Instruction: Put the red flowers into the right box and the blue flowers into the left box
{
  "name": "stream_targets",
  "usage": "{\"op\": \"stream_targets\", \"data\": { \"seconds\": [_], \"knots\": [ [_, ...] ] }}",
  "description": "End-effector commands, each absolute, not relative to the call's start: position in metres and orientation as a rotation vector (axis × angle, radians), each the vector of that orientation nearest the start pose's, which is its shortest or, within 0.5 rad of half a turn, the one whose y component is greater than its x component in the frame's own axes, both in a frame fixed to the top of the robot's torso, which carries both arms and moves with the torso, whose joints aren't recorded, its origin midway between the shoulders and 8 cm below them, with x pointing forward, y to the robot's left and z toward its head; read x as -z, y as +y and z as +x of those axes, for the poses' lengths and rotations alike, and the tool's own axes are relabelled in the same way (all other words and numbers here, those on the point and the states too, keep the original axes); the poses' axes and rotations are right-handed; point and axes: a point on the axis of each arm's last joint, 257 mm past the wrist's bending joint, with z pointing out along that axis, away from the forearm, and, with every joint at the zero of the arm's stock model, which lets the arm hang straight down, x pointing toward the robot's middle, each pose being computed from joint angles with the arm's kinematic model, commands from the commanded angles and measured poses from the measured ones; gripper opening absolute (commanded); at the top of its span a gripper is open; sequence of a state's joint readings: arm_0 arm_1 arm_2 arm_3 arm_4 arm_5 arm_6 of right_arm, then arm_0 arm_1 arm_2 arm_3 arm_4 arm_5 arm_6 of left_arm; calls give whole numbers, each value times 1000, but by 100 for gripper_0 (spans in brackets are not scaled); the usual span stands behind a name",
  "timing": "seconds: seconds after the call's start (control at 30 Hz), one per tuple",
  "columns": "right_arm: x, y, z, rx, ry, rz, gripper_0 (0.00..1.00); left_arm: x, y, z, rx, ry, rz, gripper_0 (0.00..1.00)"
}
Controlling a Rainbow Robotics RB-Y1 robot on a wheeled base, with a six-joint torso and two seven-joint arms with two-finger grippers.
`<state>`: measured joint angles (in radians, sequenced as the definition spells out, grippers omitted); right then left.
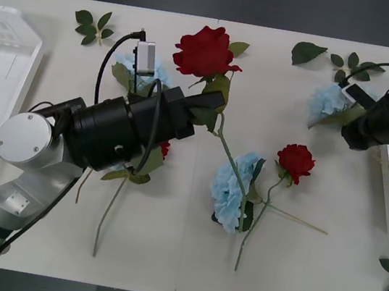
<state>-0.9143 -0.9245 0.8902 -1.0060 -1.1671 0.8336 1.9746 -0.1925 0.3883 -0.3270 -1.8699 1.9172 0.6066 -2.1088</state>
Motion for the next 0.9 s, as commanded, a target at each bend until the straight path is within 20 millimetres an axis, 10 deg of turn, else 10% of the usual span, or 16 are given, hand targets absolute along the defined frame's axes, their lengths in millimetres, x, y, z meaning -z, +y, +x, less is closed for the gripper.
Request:
{"op": "stream_targets", "data": {
  "seconds": [0.03,0.63,0.77,0.9],
  "knots": [
    [201,-328,607,126,2335,-901,0,52,-25,418,1536,1511,306,0],
    [17,-191,573,-811,2029,-670,0,50,-24,417,1550,1509,298,0],
    [14,-176,569,-870,2005,-678,0,51,-24,417,1551,1510,294,0],
    [56,-188,572,-785,2105,-685,0,50,-24,417,1553,1508,296,0]
  ]
}}
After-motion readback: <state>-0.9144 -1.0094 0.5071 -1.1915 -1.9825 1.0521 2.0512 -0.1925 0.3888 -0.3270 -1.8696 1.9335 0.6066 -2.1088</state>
